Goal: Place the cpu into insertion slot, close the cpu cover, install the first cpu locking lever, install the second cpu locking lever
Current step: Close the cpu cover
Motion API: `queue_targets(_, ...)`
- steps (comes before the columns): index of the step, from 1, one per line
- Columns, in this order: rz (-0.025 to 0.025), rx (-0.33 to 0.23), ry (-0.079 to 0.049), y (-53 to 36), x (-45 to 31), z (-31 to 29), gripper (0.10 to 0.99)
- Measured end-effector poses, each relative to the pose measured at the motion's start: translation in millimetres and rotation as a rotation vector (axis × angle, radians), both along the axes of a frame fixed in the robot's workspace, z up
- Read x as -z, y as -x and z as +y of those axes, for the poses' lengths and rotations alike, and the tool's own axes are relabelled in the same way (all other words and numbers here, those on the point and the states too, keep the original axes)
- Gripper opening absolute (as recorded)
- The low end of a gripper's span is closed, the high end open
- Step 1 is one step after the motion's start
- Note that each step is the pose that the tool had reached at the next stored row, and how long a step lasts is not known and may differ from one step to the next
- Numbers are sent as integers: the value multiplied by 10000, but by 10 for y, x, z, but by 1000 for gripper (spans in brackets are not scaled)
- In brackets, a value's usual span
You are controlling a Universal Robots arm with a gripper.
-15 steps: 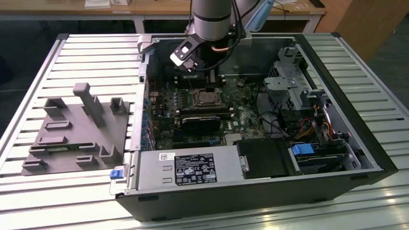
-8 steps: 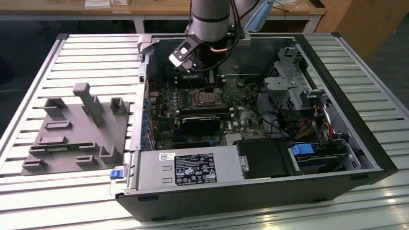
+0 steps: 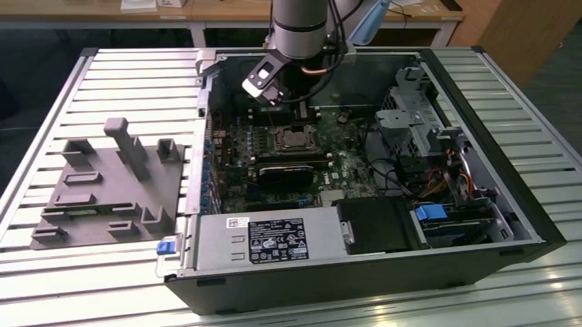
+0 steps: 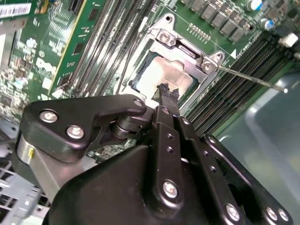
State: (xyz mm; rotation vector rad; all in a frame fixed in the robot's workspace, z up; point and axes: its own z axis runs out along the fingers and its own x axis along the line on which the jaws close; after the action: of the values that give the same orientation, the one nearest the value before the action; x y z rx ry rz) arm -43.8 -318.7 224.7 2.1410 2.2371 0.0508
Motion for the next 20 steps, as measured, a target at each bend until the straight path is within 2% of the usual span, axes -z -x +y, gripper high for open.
queue_targets(20,-5,-3495,163,0,5,0,102)
